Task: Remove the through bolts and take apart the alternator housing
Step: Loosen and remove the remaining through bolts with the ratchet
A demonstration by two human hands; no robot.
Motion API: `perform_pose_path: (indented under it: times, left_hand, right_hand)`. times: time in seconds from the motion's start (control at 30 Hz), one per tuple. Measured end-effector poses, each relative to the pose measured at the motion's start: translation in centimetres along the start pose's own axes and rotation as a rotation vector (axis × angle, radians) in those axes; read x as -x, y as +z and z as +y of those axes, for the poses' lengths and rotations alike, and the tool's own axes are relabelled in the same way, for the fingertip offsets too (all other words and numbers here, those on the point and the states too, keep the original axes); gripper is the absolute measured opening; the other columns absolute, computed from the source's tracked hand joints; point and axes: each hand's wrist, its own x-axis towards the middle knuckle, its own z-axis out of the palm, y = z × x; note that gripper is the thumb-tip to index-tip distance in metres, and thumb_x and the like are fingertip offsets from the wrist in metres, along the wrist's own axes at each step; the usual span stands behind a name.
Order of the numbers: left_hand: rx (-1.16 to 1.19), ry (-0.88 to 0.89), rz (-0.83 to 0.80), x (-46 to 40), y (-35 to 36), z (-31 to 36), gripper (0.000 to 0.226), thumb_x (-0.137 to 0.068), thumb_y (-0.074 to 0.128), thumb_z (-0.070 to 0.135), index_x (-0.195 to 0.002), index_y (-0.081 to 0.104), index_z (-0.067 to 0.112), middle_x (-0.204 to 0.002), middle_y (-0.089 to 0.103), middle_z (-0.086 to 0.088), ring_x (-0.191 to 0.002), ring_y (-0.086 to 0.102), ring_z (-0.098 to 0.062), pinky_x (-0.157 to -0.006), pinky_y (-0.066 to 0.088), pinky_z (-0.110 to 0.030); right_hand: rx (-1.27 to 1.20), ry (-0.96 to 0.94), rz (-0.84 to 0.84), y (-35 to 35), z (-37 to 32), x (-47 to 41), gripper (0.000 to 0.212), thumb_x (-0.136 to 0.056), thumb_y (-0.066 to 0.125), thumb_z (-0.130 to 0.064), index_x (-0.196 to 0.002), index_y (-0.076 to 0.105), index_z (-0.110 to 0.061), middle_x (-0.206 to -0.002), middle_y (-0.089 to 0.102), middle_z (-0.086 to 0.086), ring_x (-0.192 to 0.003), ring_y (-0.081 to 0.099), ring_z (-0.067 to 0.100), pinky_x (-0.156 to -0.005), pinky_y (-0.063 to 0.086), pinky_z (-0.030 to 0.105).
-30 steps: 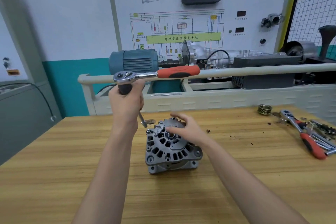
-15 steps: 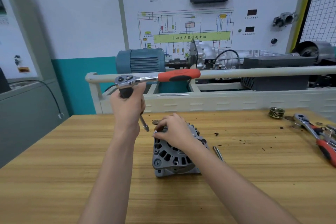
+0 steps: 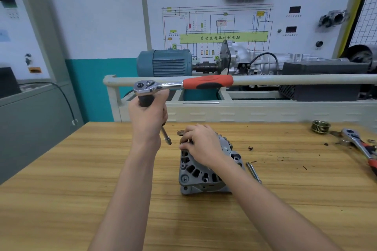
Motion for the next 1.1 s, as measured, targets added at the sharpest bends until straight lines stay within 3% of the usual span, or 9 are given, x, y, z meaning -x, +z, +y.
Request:
perform_pose_path:
  times: [0.07, 0.2, 0.33, 0.63, 0.8, 1.0, 1.1]
  left_hand:
    - [-0.010, 0.002, -0.006, -0.1, -0.2, -0.2, 0.053, -0.088, 0.058, 0.001, -0.043, 0.046, 0.026, -0.041, 0.033, 0.008, -0.038, 0.024, -0.007, -0.038, 0.024, -0.018]
    - [0.011, 0.008, -0.007, -0.5, -0.3, -1.0, 0.048, -0.088, 0.057, -0.001, -0.049, 0.043, 0.023, -0.041, 0.032, 0.008, -0.038, 0.023, -0.007, -0.038, 0.023, -0.019]
    - [0.054, -0.027, 0.024, -0.8, 0.0, -1.7, 0.057, -0.089, 0.056, -0.001, -0.041, 0.046, 0.027, -0.040, 0.031, 0.009, -0.038, 0.022, -0.007, -0.038, 0.021, -0.020]
    - [0.083, -0.088, 0.049, -0.9, 0.1, -2.3, 0.056, -0.090, 0.059, 0.003, -0.040, 0.045, 0.026, -0.040, 0.032, 0.010, -0.037, 0.024, -0.006, -0.038, 0.024, -0.019]
    - [0.096, -0.093, 0.059, -0.1, 0.5, -1.8, 0.050, -0.090, 0.059, 0.002, -0.050, 0.040, 0.024, -0.041, 0.032, 0.009, -0.038, 0.024, -0.006, -0.038, 0.022, -0.019]
    - [0.061, -0.096, 0.009, 1.1, 0.9, -1.5, 0.051, -0.090, 0.060, 0.004, -0.046, 0.044, 0.026, -0.041, 0.032, 0.010, -0.038, 0.024, -0.005, -0.038, 0.023, -0.018]
    - [0.042, -0.083, -0.003, 1.6, 1.4, -1.5, 0.044, -0.090, 0.059, 0.003, -0.054, 0.039, 0.019, -0.041, 0.033, 0.010, -0.037, 0.024, -0.005, -0.037, 0.023, -0.016]
  right_hand:
    - [0.005, -0.011, -0.020, -0.2, -0.1, -0.2, 0.015, -0.088, 0.068, -0.030, -0.093, 0.076, -0.019, -0.096, 0.064, -0.009, -0.090, 0.049, 0.011, -0.080, 0.024, 0.025]
    - [-0.084, -0.043, -0.098, -1.5, -0.1, -1.1, 0.008, -0.086, 0.070, -0.018, -0.089, 0.077, -0.016, -0.093, 0.067, -0.008, -0.086, 0.059, 0.013, -0.076, 0.045, 0.031]
    - [-0.135, -0.066, -0.201, -3.1, 0.3, -2.0, 0.008, -0.085, 0.071, -0.013, -0.090, 0.077, -0.015, -0.086, 0.064, -0.013, -0.081, 0.058, 0.008, -0.080, 0.049, 0.030]
    - [-0.439, -0.046, 0.003, -6.8, -0.7, -2.8, 0.009, -0.082, 0.072, -0.004, -0.087, 0.076, -0.009, -0.082, 0.066, -0.004, -0.080, 0.062, 0.016, -0.076, 0.050, 0.025]
    - [-0.544, 0.147, 0.073, -6.7, 1.0, -0.2, 0.016, -0.084, 0.071, -0.006, -0.087, 0.072, -0.022, -0.077, 0.068, -0.014, -0.070, 0.064, 0.000, -0.070, 0.052, 0.016]
    - [-0.599, 0.525, 0.350, -8.3, 7.2, 3.9, 0.020, -0.081, 0.073, -0.004, -0.080, 0.069, -0.024, -0.074, 0.071, -0.003, -0.073, 0.069, 0.015, -0.066, 0.053, 0.020]
    - [-0.523, 0.753, 0.356, -7.8, 10.5, 6.8, 0.018, -0.079, 0.075, -0.002, -0.077, 0.069, -0.019, -0.077, 0.071, 0.003, -0.079, 0.069, 0.020, -0.063, 0.051, 0.021]
